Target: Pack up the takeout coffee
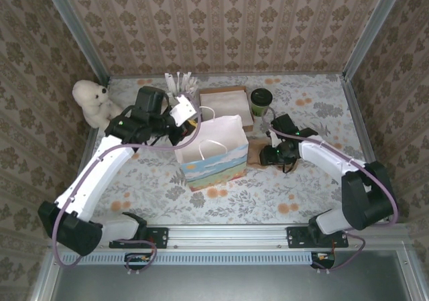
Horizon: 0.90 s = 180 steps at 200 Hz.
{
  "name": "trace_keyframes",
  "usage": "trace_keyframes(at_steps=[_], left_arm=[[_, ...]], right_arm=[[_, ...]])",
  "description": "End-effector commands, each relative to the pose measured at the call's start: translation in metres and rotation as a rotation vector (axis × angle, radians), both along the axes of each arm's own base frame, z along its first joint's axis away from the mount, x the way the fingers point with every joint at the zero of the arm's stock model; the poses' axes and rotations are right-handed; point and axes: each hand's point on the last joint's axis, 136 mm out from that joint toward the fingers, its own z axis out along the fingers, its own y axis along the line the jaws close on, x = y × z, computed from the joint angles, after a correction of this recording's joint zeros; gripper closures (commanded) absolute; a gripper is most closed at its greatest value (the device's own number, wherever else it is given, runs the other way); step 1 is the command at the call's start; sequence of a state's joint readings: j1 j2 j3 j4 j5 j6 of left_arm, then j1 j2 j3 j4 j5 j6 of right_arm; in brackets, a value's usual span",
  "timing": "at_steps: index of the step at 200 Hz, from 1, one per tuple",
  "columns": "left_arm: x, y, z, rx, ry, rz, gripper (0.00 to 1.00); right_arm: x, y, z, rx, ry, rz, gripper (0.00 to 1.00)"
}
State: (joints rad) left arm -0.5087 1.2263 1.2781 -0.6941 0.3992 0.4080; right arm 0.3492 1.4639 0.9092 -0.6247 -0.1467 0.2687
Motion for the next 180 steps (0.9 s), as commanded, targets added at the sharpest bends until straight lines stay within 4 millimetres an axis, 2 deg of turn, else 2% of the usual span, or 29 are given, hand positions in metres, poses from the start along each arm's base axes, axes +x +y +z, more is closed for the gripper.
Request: trace_keyframes(at_steps=[1,23,42,65,90,120,143,156,168,180], left_arm=[[0.017,0.019,0.015,-0.080,0.001,0.238,1.00],[0.018,0.037,0.015,-0.093,0.049,0.392,1.00],[0.014,0.044,0.014,-0.106,0.118,0.468,1.00],[0.013,0.055,0.006,-0.100,0.183,0.570,1.00],[0.013,0.055,0.004,-0.113,0.266,0.638,1.00],[0.010,0.043,0.008,-0.138,0.337,0.632,1.00],[0.007,0.037,0.008,-0.152,0.344,0.627,1.00],[0.005,0.035,0.008,-0.157,0.351,0.626,1.00],[0.002,0.034,0.011,-0.164,0.350,0.624,1.00],[0.000,0.036,0.012,-0.169,0.344,0.634,1.00]], right_arm=[[-0.008,0.000,-0.003,-0.058,0.046,0.075,0.49],[-0.012,-0.002,-0.008,-0.081,0.086,0.121,0.49],[-0.019,-0.008,-0.013,-0.129,0.141,0.156,0.50],[-0.018,-0.013,-0.010,-0.173,0.160,0.161,0.51],[-0.019,-0.007,-0.003,-0.200,0.154,0.243,0.50],[-0.025,0.000,-0.007,-0.245,0.174,0.361,0.40],[-0.017,-0.006,-0.011,-0.288,0.158,0.329,0.39],[-0.011,-0.003,-0.010,-0.264,0.136,0.272,0.34],[-0.002,0.000,-0.003,-0.222,0.097,0.150,0.31],[0.003,0.011,0.003,-0.132,0.055,0.066,0.29]])
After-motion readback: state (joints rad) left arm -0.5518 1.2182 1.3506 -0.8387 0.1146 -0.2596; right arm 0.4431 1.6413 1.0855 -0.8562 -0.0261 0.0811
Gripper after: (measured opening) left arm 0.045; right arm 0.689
